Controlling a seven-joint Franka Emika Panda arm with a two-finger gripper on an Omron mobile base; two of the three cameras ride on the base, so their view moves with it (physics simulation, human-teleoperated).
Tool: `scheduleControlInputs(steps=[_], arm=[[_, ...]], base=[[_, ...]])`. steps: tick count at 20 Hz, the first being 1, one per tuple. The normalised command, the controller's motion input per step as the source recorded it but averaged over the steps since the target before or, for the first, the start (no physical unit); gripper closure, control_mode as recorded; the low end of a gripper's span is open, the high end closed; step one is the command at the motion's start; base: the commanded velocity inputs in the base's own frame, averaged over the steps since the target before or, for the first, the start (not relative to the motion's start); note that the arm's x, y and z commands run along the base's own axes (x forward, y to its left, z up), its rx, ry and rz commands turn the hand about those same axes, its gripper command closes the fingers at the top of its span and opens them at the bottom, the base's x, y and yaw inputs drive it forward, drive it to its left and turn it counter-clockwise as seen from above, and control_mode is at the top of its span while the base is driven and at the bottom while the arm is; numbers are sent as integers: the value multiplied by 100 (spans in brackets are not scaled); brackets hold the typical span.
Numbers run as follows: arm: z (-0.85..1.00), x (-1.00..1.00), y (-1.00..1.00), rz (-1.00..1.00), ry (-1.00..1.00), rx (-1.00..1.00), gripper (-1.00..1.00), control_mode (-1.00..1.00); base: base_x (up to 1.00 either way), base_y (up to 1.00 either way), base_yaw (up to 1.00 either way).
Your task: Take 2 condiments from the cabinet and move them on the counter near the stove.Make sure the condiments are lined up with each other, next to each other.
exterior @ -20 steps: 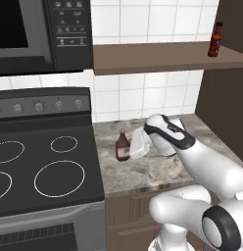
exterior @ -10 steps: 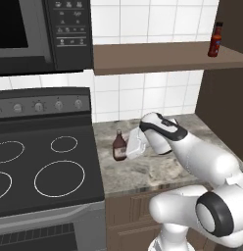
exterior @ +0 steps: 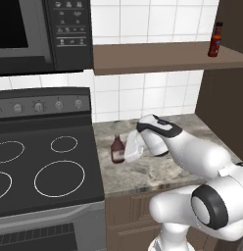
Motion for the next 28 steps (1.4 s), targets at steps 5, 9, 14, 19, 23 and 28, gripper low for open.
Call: scheduleControlInputs(steps=[5, 9, 14, 19, 23, 28], arm=[[-27, 6, 5, 0, -1, 0, 100, -100], [-22, 6, 6, 0, 0, 0, 100, -100], [-20, 2, 5, 0, -1, 0, 100, -100], [-21, 0, 4, 0, -1, 0, 100, -100], [-21, 0, 5, 0, 0, 0, 100, -100], [-17, 0, 3, 0, 0, 0, 100, -100]], base=[[0, 0, 0], [0, 0, 0], [0, 0, 0], [0, 0, 0], [0, 0, 0], [0, 0, 0]])
